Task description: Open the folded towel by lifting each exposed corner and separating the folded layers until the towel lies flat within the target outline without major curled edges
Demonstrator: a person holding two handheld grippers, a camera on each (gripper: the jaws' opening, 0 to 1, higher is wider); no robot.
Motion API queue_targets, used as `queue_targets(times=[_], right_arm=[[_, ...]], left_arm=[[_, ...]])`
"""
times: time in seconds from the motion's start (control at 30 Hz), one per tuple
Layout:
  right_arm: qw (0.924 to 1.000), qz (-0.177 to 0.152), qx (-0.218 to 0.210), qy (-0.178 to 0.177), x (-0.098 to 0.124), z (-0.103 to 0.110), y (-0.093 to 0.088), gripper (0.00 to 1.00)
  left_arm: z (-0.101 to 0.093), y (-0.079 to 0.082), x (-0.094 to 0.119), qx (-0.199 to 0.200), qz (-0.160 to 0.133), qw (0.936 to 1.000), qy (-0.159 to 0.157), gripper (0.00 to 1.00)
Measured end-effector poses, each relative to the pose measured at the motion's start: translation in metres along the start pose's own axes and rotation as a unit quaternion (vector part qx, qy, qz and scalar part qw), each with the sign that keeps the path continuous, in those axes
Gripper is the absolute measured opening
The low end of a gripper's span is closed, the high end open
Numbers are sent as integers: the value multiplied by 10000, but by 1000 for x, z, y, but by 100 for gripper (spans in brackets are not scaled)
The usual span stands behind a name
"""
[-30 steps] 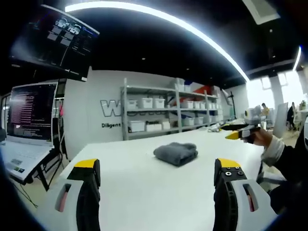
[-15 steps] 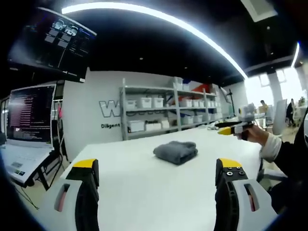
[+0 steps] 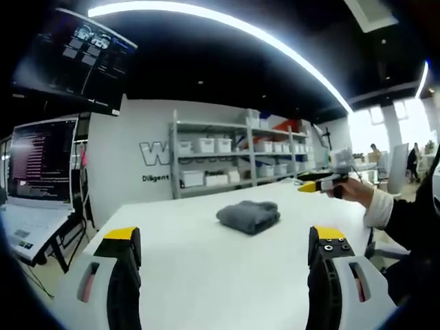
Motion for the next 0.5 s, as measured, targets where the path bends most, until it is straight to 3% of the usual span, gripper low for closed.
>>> queue_targets(times=[0.5], right_arm=[[9967,688,364,229,-33,-5,-8,83]], left_arm=[[2,3,0,-17,-119,9999,-41,100]])
Point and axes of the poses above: the point that each gripper's makers call its tool centre point, and the gripper's own axes: x roughly backward along the fingers, z roughly to its left, y roughly out of its top, the point moved 7 cm from there along x, roughly backward along the fingers, and after that the axes turned 1 degree about -x, right-handed, at the moved point
